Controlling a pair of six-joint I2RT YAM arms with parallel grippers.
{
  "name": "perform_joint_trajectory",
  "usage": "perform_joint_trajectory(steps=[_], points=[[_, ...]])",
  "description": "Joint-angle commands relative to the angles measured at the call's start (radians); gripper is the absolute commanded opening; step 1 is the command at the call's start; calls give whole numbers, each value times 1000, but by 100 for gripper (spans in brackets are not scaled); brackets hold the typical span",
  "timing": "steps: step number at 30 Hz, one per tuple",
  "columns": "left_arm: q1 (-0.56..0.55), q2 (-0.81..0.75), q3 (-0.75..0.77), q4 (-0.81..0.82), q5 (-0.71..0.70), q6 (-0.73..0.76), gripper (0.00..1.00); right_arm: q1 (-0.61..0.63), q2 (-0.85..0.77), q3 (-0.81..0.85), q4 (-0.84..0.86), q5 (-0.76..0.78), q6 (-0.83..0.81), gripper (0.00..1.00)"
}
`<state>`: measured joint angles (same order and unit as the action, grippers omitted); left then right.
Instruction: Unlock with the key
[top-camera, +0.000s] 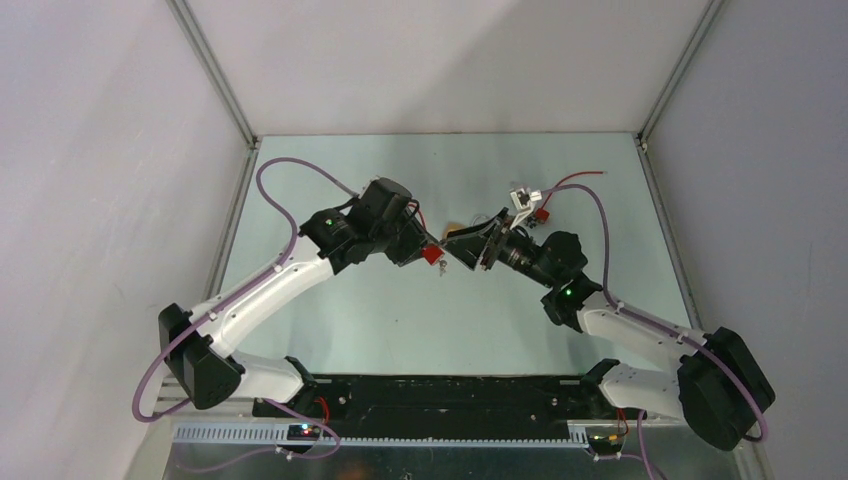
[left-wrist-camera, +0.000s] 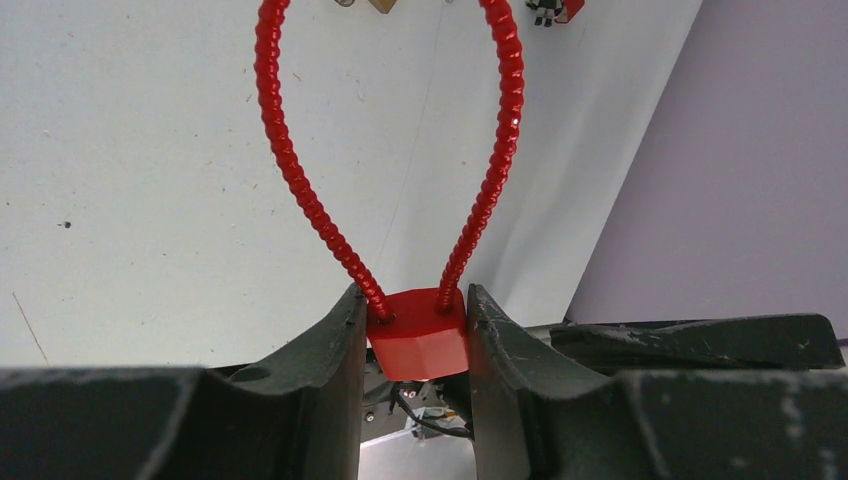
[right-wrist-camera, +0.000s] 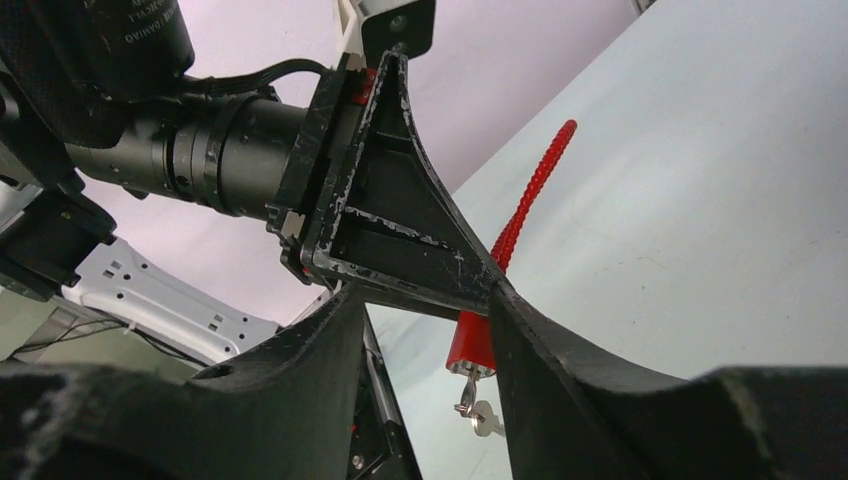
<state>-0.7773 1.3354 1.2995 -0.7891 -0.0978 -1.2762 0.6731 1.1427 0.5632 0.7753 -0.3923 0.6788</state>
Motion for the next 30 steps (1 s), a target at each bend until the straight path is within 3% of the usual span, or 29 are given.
perform_joint_trajectory(steps=[1,6,11,30], points=[[5,-22,4,14,8,-8,0,10,-48,-2,-19,40,-21,51],[7,-26,1,13,3,-11,0,27,-89,-36,-89,75,-17,32],[8,-26,5,13,3,-11,0,60,-95,-52,-115,89,-17,25],[14,-34,8,14,-11,-17,0,87,-95,-86,-151,146,-4,20]])
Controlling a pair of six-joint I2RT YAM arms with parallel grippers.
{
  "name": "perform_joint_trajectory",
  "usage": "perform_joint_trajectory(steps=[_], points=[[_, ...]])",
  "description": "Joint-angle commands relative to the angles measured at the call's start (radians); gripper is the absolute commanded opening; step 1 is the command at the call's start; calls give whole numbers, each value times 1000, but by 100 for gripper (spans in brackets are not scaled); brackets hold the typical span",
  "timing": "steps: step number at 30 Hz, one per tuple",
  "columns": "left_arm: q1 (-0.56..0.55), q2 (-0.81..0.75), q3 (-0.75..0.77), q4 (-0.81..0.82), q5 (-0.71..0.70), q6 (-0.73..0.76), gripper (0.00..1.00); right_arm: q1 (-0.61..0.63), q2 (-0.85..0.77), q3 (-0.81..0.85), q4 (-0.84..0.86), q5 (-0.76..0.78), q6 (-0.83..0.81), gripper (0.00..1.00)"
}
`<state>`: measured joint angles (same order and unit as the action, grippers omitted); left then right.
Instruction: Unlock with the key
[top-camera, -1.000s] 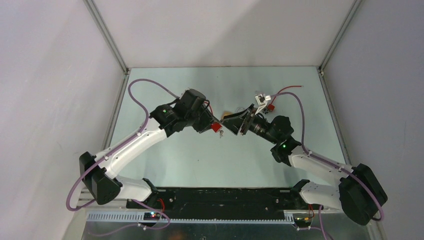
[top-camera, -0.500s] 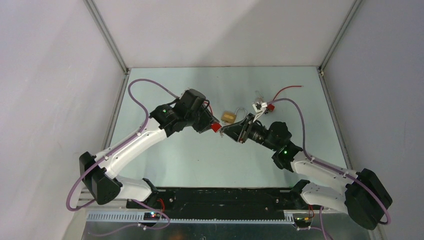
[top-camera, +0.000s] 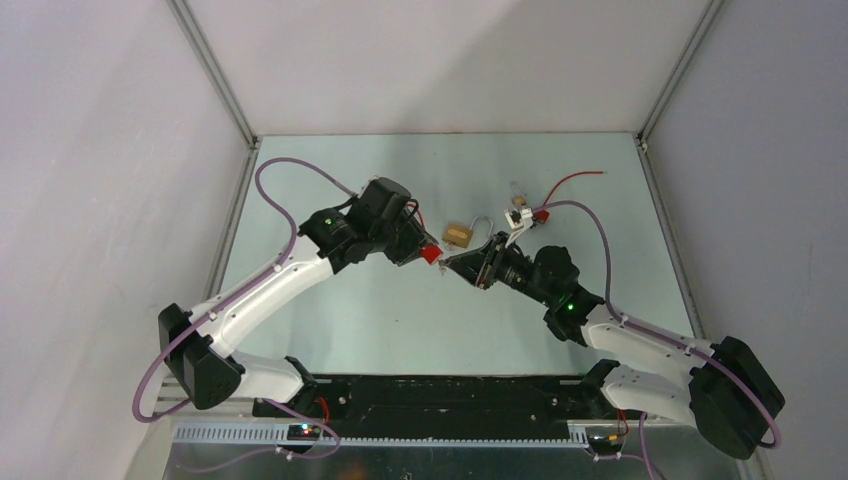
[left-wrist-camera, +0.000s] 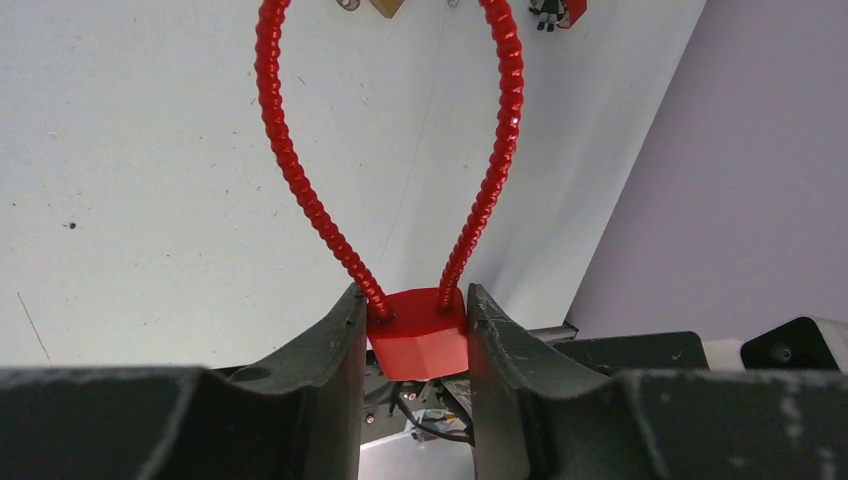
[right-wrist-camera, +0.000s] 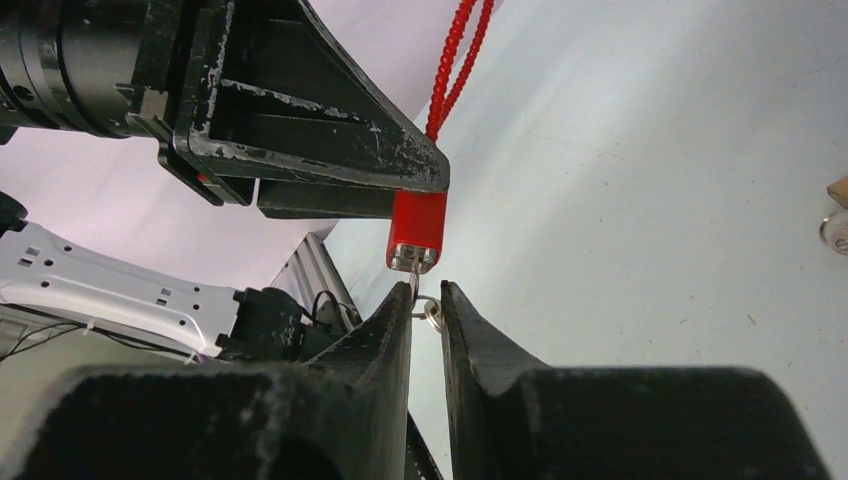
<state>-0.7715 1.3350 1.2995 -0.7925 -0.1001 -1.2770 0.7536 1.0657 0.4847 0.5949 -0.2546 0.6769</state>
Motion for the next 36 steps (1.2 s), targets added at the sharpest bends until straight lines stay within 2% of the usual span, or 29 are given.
perform_joint_trajectory(steps=[1,11,17,22,36], points=[[9,-32,9,18,-9,-16,0,8,-18,-7,33,5,0,20],[10,-16,25,17,1,-13,0,13,19,-8,103,-11,18,18],[9,-14,31,17,1,-13,0,6,49,-8,144,-21,35,13],[10,-8,42,19,-2,-10,0,-3,61,1,154,-34,42,0],[11,21,178,46,-1,30,0,-81,68,160,38,-97,42,0]])
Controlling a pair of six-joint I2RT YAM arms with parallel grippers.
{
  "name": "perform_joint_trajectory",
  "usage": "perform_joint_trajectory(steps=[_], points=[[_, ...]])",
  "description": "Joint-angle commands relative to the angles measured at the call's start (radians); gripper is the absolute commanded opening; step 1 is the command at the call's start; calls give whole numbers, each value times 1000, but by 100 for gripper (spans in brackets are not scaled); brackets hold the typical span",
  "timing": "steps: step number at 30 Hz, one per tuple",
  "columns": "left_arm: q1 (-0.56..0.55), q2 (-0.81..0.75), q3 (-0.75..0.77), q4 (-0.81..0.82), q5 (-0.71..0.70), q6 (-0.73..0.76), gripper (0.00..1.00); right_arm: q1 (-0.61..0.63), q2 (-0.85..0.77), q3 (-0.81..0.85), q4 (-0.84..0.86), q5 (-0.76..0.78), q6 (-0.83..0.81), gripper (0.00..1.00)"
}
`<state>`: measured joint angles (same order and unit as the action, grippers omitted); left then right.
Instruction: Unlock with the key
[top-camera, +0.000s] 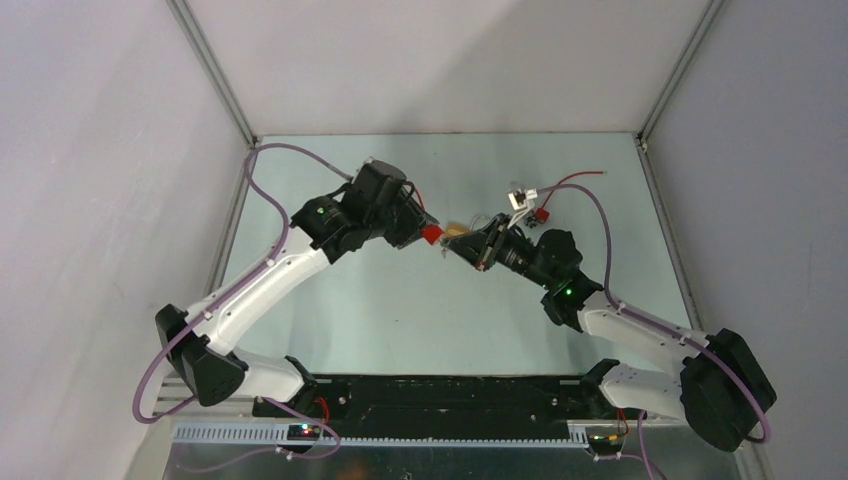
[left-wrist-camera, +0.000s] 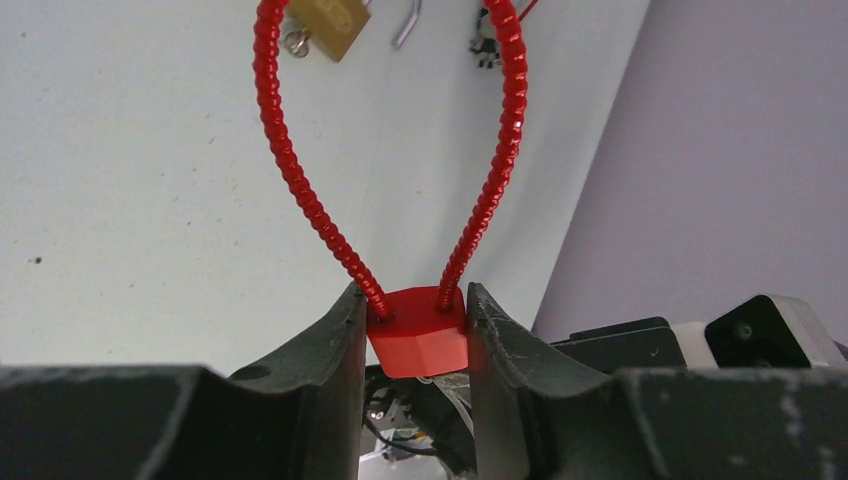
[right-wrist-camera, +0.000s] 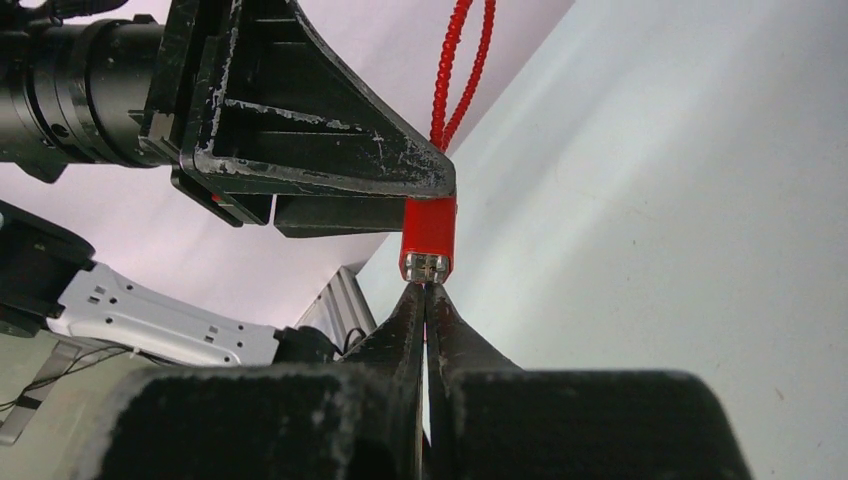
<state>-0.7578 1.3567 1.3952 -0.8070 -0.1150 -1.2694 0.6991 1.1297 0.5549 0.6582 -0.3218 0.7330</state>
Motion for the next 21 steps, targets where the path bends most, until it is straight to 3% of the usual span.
perform_joint_trajectory(steps=[1,7,16,21], points=[[-4,2,90,65,23,24,0,-33,5,99,-30,-40,-19,0],[-7,13,145,94,59,54,0,-112,42,169,17,-155,18,0],[-5,56,208,105,52,82,0,-88,92,305,-150,-117,-233,0],[-2,90,240,131,66,98,0,-107,148,354,-116,-155,-197,0]])
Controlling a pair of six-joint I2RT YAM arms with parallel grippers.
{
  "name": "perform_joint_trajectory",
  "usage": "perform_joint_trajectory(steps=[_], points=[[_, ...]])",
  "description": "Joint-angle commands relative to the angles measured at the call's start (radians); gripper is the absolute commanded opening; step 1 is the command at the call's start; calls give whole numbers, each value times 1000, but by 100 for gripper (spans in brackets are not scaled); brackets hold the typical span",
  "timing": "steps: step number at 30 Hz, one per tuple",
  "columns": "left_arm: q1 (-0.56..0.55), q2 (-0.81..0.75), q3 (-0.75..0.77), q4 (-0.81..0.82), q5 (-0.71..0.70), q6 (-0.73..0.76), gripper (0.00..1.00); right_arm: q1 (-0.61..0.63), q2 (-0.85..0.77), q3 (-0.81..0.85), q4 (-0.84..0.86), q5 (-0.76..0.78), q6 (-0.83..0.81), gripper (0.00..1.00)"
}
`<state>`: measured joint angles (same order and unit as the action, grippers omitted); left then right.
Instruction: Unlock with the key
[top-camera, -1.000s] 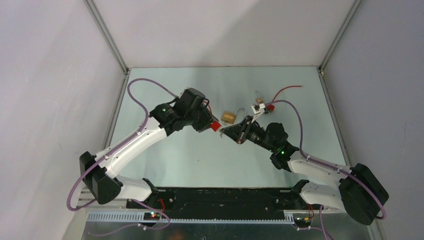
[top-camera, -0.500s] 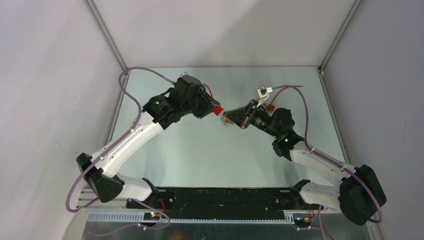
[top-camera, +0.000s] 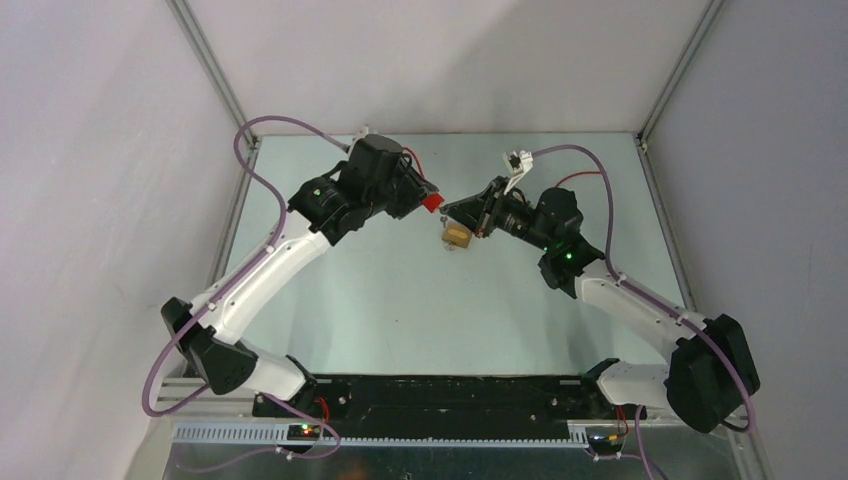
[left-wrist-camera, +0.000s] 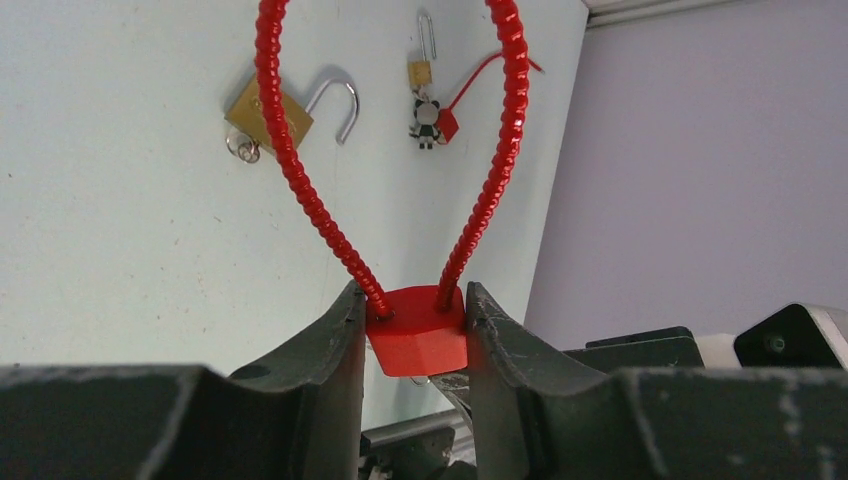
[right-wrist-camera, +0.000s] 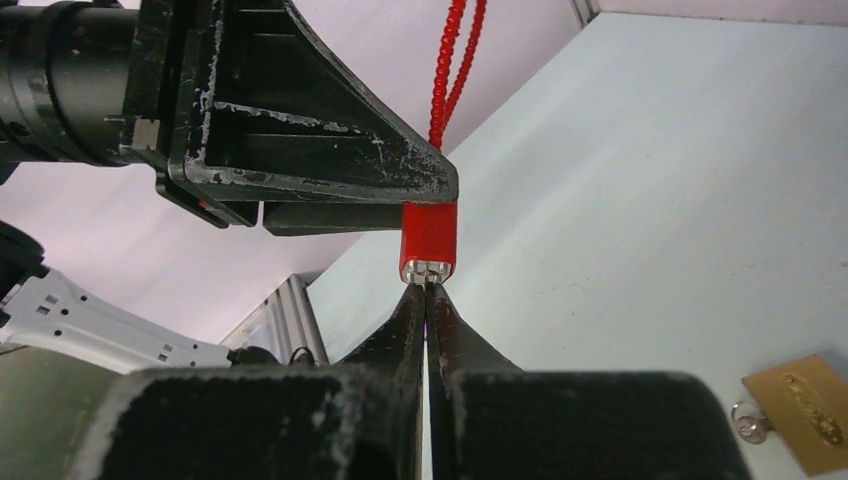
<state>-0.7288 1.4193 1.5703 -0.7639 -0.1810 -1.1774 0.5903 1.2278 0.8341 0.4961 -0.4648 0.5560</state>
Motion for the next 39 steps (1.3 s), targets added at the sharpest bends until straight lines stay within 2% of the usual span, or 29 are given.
perform_joint_trajectory(steps=[1,6,9,13,17,20,22,26,34,39], points=[[-30,32,71,91,143,10,0,0,66,82,51,-26,-8,0],[-20,38,98,118,171,43,0,-54,108,105,120,-87,110,0],[-17,31,97,132,210,53,0,-66,127,105,162,-104,122,0],[-12,18,76,162,257,63,0,-46,138,104,187,-84,36,0],[6,13,40,171,290,41,0,-14,113,101,120,3,-160,0],[6,17,29,181,327,32,0,-7,104,88,128,29,-171,0],[4,18,21,200,352,27,0,-5,105,86,153,25,-131,0],[-24,-22,-31,266,345,39,0,-12,126,86,231,-9,61,0],[-42,-108,-181,408,350,4,0,-27,123,75,231,-28,315,0],[-61,-177,-251,502,326,-9,0,-43,146,32,309,-31,508,0]])
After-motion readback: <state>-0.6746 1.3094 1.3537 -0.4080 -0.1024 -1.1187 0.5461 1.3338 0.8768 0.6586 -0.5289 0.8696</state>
